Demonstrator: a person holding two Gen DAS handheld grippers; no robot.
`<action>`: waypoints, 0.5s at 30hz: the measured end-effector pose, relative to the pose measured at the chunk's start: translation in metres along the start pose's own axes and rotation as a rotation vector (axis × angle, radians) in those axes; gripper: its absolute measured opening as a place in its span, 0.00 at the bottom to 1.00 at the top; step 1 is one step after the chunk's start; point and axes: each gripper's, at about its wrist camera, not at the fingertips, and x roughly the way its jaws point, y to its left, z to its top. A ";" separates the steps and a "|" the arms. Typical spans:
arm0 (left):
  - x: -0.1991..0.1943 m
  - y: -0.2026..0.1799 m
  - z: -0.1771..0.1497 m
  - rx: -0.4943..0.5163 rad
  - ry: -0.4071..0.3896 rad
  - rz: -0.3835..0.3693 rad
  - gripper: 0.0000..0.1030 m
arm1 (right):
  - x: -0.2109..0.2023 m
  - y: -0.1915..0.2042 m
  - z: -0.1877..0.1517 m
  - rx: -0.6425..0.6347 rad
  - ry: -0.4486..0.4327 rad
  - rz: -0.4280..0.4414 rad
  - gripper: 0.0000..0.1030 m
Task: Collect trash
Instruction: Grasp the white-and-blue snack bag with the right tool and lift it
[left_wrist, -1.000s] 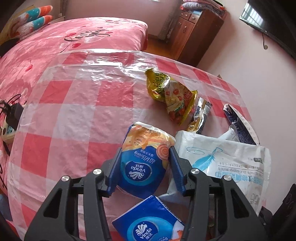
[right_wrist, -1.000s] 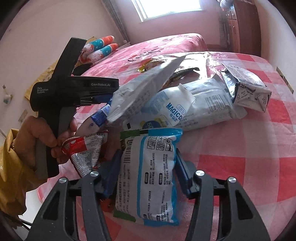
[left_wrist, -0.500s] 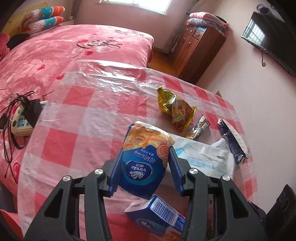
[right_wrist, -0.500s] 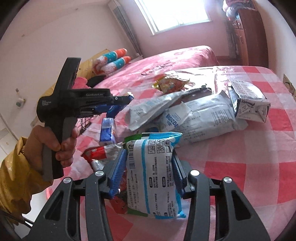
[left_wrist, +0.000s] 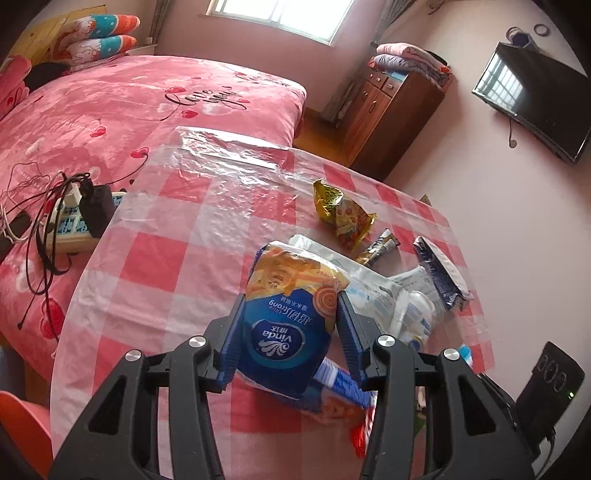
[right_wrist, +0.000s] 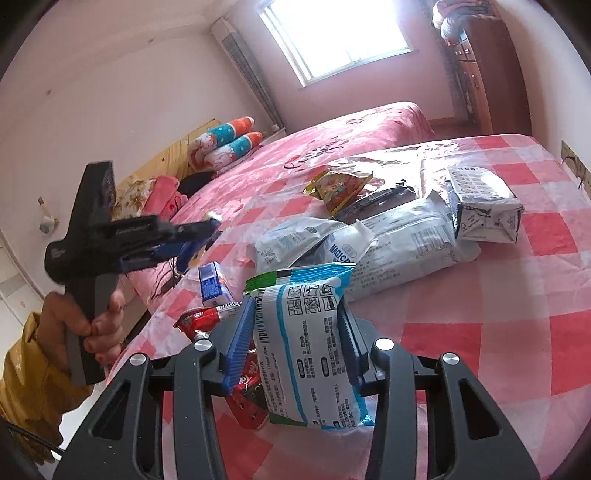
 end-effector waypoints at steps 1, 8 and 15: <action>-0.004 0.001 -0.002 -0.001 -0.003 -0.005 0.47 | -0.001 0.000 0.000 0.003 -0.004 0.000 0.44; -0.024 0.006 -0.019 -0.014 -0.010 -0.038 0.47 | -0.006 0.001 -0.002 0.019 -0.013 -0.013 0.43; -0.034 0.020 -0.043 -0.043 0.000 -0.053 0.47 | -0.006 0.001 -0.004 0.046 -0.010 -0.005 0.42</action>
